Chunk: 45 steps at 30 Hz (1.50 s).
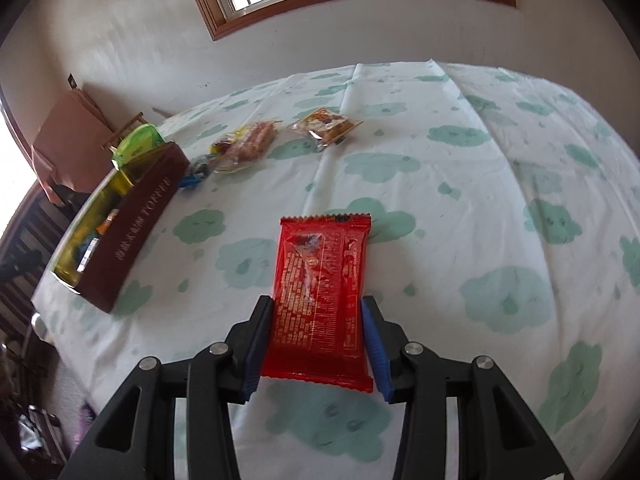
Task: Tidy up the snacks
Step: 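Carry the red wrapped bar into the gold tin and open the right gripper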
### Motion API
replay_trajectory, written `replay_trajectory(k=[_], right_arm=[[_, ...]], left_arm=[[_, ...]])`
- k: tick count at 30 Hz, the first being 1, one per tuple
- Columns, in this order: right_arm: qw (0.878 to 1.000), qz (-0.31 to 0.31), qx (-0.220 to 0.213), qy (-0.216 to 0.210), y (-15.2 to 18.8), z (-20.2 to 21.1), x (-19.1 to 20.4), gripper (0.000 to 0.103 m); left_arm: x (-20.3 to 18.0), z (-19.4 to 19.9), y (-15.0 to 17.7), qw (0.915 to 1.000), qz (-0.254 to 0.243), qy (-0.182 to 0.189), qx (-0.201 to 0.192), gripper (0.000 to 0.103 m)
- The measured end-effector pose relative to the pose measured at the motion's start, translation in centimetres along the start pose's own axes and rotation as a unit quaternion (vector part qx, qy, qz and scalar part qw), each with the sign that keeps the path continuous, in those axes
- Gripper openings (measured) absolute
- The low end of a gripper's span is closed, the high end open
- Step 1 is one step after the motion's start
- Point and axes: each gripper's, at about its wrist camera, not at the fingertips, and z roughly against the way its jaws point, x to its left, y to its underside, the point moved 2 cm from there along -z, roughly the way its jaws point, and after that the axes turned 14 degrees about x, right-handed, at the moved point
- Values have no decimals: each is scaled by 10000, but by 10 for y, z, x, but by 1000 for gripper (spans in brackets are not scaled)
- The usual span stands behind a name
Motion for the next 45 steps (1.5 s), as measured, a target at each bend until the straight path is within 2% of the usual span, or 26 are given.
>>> replay_trajectory(k=[7,14,16,18,20,22,24,26,28,29,31,33,35,37,39,41,45], right_arm=[[9996,110,-37,-256,1,15,26,44],[9979,417,-151,-463,-12,34,65,44],[9969,475,-148,-604,-18,36,76,32],[9958,544,-167,-712,-25,39,88,32],[9960,656,-161,-584,-33,36,99,32],[9968,738,-144,-271,-37,32,102,32],[9968,785,148,-99,-34,24,99,32],[9965,736,362,180,-24,18,98,42],[9961,626,563,265,-14,11,99,74],[9958,567,643,316,-10,6,100,78],[9948,553,767,377,-7,-8,104,78],[9927,615,914,496,-5,-23,113,78],[9843,821,1220,976,1,-47,120,78],[9801,1195,998,1235,8,-47,132,68],[9797,1440,985,988,8,-42,135,46],[9806,1536,812,906,5,-30,134,45],[9903,1186,558,464,-20,-1,129,45]], left_arm=[[13,7,8,9999,112,13,-111,64],[26,11,15,9998,136,-47,-169,63],[28,12,16,9998,132,-36,-175,63],[31,12,18,9997,159,-28,-185,64],[35,11,18,9997,195,-7,-153,64],[39,12,20,9996,235,50,-165,64],[42,11,21,9996,239,43,-175,64],[43,7,21,9996,246,86,-134,64],[42,2,21,9994,275,187,-38,63],[42,0,21,9994,271,226,-7,63],[38,-1,23,9994,203,272,14,63],[33,-1,26,9998,51,200,-4,63],[31,2,29,9999,-24,103,-99,63],[34,6,30,9998,-30,60,-206,63],[39,7,29,9997,6,86,-223,63],[47,8,29,9996,82,147,-232,63],[60,8,29,9993,216,203,-236,63]])
